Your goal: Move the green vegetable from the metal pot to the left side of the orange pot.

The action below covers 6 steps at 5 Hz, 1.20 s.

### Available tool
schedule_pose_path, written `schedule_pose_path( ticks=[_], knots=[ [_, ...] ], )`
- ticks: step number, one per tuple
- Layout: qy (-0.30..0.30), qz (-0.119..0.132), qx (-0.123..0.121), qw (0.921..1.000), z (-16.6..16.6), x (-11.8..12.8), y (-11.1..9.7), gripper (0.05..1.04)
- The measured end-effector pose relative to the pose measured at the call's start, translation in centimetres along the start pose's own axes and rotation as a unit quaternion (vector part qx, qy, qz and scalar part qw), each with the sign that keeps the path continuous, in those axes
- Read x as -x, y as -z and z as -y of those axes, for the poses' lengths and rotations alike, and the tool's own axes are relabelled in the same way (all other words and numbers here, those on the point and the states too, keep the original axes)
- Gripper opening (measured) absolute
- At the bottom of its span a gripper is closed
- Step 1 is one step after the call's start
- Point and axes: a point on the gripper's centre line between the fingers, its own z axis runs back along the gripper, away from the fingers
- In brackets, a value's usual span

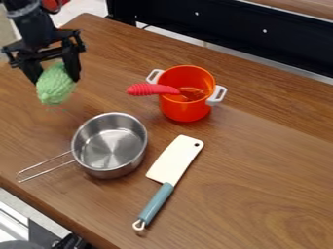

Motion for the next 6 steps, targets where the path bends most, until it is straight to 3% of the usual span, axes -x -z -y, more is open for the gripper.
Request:
schedule_pose_path(
  ticks=[1,3,5,6],
  knots=[
    [-0.002,0.028,-0.003,0.9996,-0.2,-1.7,1.3,0.767],
    [0.045,0.077,0.012,0.9960,2.4,-2.2,3.8,0.767],
    [0.044,0.051,0.004,0.9978,3.6,-1.7,5.1,0.805],
    [0.039,0.043,0.002,0.9983,3.6,-1.7,5.0,0.898]
  ],
)
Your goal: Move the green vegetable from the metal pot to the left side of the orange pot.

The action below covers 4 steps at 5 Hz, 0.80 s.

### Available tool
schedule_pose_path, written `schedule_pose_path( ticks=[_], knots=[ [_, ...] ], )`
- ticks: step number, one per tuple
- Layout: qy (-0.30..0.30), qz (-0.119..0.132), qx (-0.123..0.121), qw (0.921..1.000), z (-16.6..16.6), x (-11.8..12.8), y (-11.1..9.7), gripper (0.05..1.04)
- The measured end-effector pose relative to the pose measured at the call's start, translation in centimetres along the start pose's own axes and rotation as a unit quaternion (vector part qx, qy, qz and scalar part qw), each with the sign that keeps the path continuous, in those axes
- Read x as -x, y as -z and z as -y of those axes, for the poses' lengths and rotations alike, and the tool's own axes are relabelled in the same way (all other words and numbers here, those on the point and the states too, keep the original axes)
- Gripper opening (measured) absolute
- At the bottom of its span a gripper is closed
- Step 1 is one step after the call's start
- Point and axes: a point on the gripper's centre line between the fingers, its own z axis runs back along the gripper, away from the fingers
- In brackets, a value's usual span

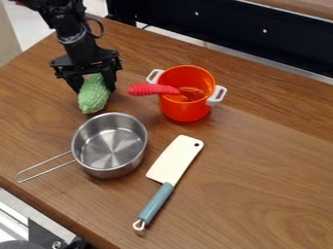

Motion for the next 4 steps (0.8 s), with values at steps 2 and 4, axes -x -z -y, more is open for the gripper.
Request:
schedule_pose_path(
  ticks=[2,4],
  knots=[
    [-0.015,-0.020,0.011,0.9996,-0.22,-0.27,-0.33,0.998],
    [-0.024,-0.034,0.023,0.9989,-0.41,-0.09,-0.71,0.998]
  ],
)
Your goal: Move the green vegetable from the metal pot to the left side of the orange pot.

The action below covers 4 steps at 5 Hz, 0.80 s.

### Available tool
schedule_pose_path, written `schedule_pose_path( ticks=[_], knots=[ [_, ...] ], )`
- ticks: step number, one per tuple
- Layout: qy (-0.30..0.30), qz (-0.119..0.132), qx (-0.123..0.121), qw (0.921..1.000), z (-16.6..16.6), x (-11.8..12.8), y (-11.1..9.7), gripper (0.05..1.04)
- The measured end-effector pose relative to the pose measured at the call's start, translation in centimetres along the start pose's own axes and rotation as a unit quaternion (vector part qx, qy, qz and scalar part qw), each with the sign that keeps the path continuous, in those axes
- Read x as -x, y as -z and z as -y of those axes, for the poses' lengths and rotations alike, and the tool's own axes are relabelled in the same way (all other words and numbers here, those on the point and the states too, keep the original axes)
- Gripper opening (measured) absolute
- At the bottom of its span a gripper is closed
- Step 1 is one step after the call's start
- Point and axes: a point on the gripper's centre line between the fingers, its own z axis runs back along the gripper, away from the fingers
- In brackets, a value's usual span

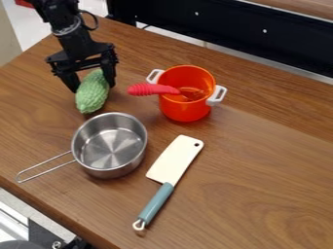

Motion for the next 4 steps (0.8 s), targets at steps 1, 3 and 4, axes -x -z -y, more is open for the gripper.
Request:
schedule_pose_path(
  ticks=[1,3,4],
  knots=[
    [-0.008,-0.012,0.004,0.9999,-0.2,0.4,-0.1,0.998],
    [-0.017,-0.003,0.014,0.9997,-0.4,0.3,-2.1,0.998],
    [-0.027,0.006,0.013,0.9995,-0.7,0.1,-2.9,0.998]
  ],
)
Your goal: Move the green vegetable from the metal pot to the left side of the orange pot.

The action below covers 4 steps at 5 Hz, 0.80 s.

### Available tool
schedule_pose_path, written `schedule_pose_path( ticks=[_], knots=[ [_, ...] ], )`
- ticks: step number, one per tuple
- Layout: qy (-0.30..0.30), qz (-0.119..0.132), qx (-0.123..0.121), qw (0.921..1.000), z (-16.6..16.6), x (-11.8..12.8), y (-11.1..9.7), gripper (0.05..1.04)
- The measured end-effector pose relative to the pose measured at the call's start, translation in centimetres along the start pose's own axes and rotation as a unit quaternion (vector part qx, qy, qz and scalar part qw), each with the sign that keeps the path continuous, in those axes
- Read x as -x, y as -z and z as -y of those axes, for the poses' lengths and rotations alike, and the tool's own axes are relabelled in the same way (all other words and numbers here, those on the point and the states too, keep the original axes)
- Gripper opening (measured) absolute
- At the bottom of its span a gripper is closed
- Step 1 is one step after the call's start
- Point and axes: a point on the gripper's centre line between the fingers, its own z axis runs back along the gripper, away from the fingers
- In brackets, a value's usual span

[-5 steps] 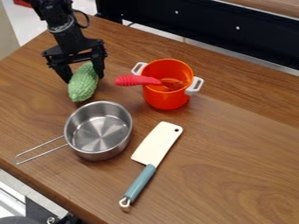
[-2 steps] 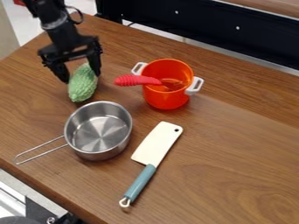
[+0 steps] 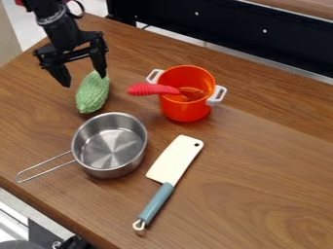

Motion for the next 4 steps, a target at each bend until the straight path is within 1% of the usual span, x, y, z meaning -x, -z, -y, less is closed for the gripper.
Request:
schedule_pose_path(
  ticks=[1,2,3,4],
  knots=[
    [-0.005,-0.014,-0.002,0.9999,-0.9,0.5,-0.7,0.998],
    [-0.014,-0.011,-0.004,0.9998,-1.5,-0.1,-1.3,0.998],
    [-0.028,0.014,-0.015,0.9994,-1.6,-1.2,-1.8,0.998],
    [-0.051,0.036,-0.024,0.9978,-1.5,-2.9,-2.2,0.998]
  ],
)
